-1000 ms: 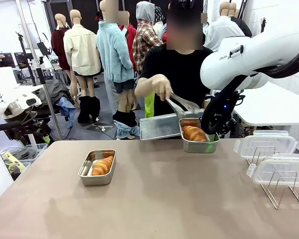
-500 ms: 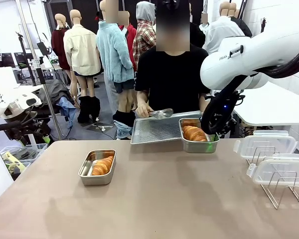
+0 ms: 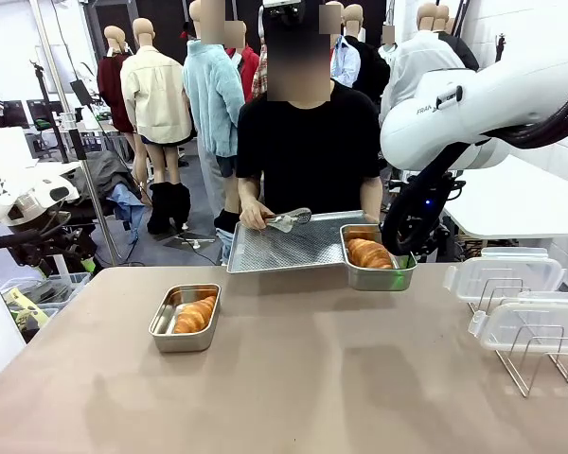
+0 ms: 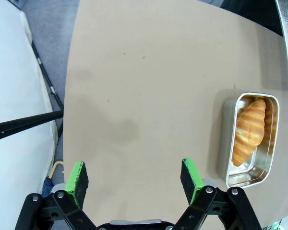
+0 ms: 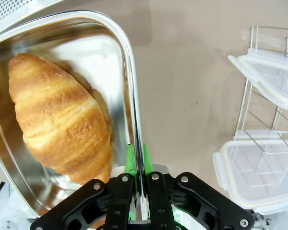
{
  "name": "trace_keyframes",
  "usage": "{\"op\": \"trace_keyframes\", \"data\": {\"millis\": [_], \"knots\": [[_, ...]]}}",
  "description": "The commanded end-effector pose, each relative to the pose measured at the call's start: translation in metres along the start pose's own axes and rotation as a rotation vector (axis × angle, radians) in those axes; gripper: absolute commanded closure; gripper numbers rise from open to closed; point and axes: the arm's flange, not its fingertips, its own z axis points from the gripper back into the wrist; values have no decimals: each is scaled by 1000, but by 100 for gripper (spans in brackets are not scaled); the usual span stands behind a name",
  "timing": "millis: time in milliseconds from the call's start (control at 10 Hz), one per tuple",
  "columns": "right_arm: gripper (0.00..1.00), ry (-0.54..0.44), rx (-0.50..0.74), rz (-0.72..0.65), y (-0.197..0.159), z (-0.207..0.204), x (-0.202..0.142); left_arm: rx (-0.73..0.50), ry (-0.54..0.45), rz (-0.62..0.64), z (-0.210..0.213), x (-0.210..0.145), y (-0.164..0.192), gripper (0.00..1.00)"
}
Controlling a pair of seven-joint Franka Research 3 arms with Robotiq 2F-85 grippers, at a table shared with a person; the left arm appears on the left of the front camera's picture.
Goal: Place the bread in airtight containers.
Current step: Once an object is inside an Airtight Container , place the container in the center of the table.
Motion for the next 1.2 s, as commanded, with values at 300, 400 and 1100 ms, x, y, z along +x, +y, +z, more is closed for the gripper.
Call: {"op": "trace_keyframes", "data": {"millis": [300,400,1100], "knots": [[100,-23,7,11,-1,0,-1,23,11,14,2,2,0,0],[100,-23,7,11,-1,0,-1,23,11,14,2,2,0,0],[100,-15,-55,-39,10,-41,10,23,11,14,2,2,0,0]]}}
